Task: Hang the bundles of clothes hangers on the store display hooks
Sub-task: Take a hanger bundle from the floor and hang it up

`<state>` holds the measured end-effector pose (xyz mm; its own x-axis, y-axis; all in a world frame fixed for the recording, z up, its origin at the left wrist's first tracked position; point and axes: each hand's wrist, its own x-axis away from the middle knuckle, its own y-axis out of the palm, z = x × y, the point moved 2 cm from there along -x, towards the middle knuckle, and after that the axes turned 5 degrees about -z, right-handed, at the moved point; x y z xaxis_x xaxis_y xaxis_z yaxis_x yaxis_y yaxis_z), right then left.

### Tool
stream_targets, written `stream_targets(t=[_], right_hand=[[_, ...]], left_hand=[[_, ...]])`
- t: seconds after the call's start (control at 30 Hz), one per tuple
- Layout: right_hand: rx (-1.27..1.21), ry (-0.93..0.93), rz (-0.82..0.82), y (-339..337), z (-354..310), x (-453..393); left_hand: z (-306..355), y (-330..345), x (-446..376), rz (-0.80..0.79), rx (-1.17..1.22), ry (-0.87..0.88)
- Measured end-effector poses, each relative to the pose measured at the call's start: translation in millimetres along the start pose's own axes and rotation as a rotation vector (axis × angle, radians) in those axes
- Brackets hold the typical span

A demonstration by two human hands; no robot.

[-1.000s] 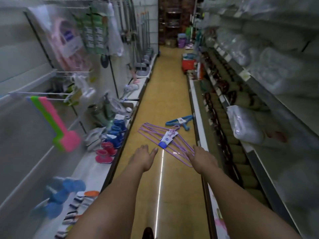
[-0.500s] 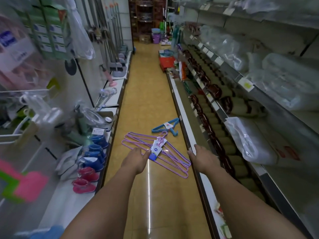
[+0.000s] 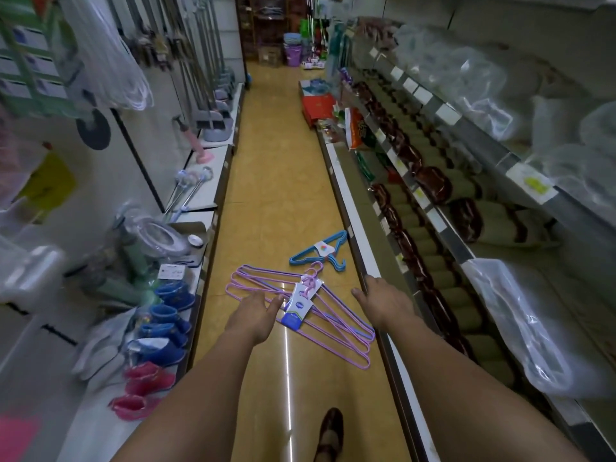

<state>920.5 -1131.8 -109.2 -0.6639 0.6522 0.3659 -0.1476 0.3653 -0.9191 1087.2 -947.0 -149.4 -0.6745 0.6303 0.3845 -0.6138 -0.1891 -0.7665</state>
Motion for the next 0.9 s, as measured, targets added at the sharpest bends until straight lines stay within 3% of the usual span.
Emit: stream_targets(t=[0.47, 0.9], right_hand=[[0.045, -0.053, -0.083, -39.5, -3.9, -192.8], [0.046, 0.001, -0.213, 24.5, -26.8, -333.4]], left_hand=[[38.6, -23.2, -174.4, -0.048, -0.005, -0.064], [-26.8, -0.6, -325.3, -0.168, -0.035, -0.092]])
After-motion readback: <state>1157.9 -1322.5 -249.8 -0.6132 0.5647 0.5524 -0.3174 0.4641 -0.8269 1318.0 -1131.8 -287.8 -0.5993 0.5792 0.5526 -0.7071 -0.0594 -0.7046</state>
